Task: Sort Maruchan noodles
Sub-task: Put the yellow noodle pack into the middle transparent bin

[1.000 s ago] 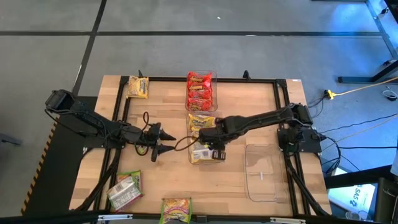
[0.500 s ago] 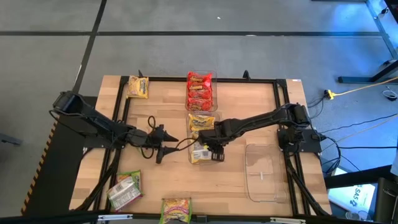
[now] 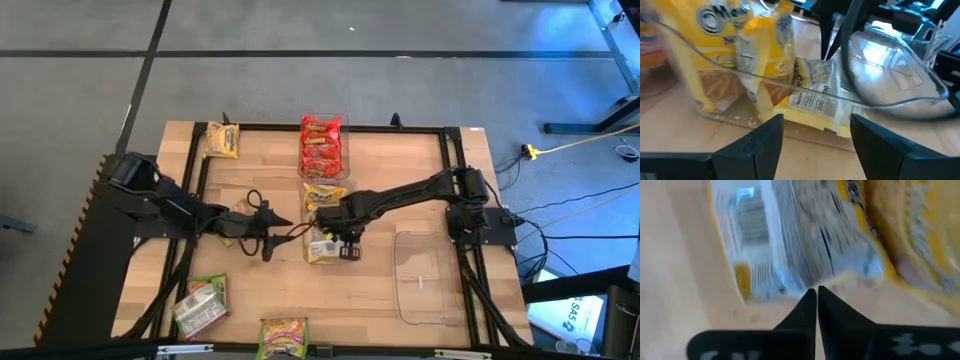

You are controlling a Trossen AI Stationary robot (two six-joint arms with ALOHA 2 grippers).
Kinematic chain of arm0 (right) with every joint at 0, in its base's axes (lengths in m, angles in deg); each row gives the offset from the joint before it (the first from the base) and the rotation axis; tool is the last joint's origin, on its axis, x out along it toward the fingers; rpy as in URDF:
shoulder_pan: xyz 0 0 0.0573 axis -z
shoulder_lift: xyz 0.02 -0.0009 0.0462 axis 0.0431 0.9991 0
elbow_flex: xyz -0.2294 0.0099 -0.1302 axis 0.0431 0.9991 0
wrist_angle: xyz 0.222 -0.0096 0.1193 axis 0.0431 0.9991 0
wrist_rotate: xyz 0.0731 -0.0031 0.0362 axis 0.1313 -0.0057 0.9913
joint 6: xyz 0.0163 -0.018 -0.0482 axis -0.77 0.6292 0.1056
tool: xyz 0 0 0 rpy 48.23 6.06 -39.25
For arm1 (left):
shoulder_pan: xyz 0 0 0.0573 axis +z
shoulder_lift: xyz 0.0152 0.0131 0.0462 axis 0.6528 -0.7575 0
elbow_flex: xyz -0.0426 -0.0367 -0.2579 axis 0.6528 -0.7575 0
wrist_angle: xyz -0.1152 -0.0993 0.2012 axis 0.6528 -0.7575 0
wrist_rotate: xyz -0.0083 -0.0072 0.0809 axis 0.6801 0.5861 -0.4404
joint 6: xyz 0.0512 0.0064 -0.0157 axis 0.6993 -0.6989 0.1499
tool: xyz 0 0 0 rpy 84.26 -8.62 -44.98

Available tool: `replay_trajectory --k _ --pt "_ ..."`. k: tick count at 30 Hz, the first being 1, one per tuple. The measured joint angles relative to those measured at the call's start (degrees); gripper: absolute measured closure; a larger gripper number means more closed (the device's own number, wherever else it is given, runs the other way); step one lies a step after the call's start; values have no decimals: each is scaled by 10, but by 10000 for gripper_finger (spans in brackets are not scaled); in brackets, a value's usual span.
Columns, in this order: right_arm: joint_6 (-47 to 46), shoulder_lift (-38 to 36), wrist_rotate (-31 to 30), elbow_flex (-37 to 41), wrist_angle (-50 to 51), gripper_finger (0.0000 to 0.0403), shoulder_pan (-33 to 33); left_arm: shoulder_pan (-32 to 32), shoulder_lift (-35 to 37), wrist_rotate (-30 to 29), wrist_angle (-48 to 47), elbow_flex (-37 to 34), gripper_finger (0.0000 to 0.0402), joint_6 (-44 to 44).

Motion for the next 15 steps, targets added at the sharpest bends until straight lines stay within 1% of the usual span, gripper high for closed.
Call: replay_trajectory --k 3,8,15 --pt "0 14 0 0 11 394 0 0 -13 7 -1 11 179 1" --pt "10 28 7 -1 2 393 0 0 -32 14 -2 26 179 5" --pt "33 32 1 -11 -77 393 0 0 -41 14 -1 28 179 1"
